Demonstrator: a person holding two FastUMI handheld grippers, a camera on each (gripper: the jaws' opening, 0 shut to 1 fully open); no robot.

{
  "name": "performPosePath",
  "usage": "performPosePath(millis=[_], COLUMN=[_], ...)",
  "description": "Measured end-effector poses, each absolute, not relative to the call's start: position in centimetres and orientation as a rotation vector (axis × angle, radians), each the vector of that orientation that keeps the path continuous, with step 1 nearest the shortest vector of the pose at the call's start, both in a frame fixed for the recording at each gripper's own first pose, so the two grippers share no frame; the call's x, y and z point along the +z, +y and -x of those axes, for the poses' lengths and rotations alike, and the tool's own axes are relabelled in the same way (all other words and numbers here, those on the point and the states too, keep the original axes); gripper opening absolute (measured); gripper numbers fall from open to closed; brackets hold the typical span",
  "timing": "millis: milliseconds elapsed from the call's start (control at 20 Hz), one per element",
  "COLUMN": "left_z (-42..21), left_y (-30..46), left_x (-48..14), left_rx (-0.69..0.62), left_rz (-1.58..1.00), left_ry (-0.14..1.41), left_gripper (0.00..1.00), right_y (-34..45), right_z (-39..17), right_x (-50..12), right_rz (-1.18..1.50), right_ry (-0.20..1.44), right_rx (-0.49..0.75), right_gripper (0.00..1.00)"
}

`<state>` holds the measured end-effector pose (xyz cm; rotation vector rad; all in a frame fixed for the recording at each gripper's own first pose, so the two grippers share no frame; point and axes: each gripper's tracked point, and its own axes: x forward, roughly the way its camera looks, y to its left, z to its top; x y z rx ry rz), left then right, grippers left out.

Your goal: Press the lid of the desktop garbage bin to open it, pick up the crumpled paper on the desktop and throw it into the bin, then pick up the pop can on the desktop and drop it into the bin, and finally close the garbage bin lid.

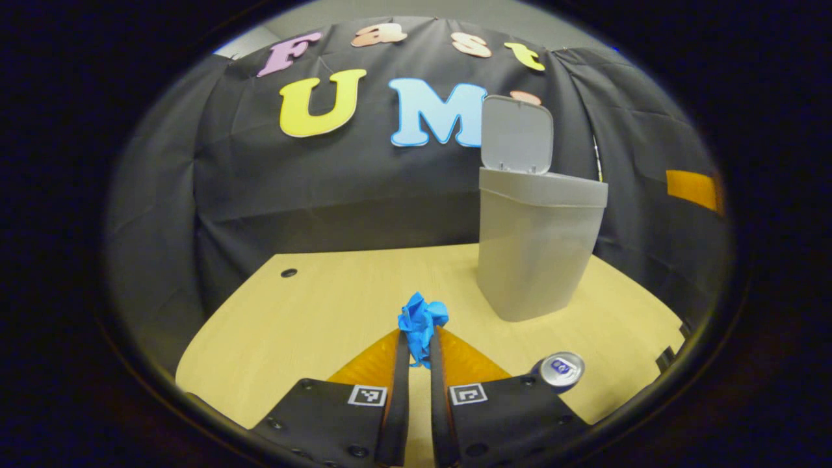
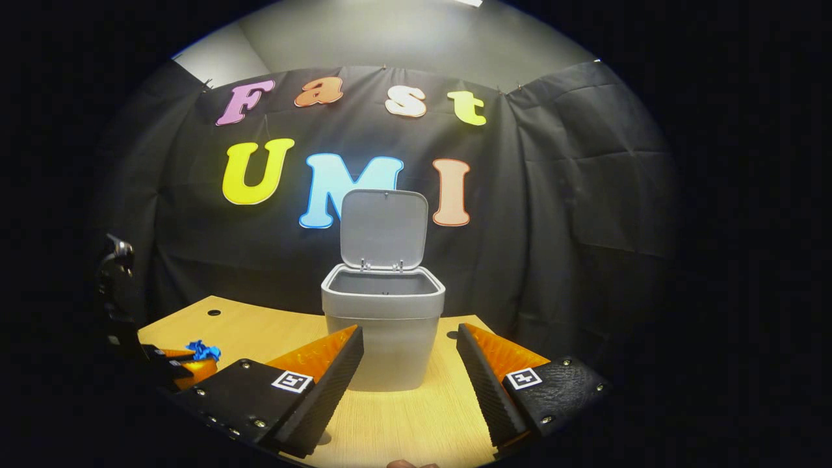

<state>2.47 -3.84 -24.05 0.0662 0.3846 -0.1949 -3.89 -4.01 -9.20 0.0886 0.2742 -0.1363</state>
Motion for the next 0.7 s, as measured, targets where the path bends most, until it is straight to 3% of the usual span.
performPosePath(millis=[350, 700], left_z=[-6.4, -10.3], left_y=[-10.1, -15.4], left_x=[-16.2, -12.5], left_rx=[-0.315, -0.391], left_rz=[-0.070, -0.086], left_ry=[0.206, 0.100], left_gripper=[0.21, 0.23], right_y=[-6.0, -7.8], right_z=[4.4, 5.2], right_x=[-9.3, -9.7], right_rz=[-0.099, -0.089], right_ry=[0.274, 0.288], right_rx=[-0.202, -0.267], right_gripper=[0.93, 0.93])
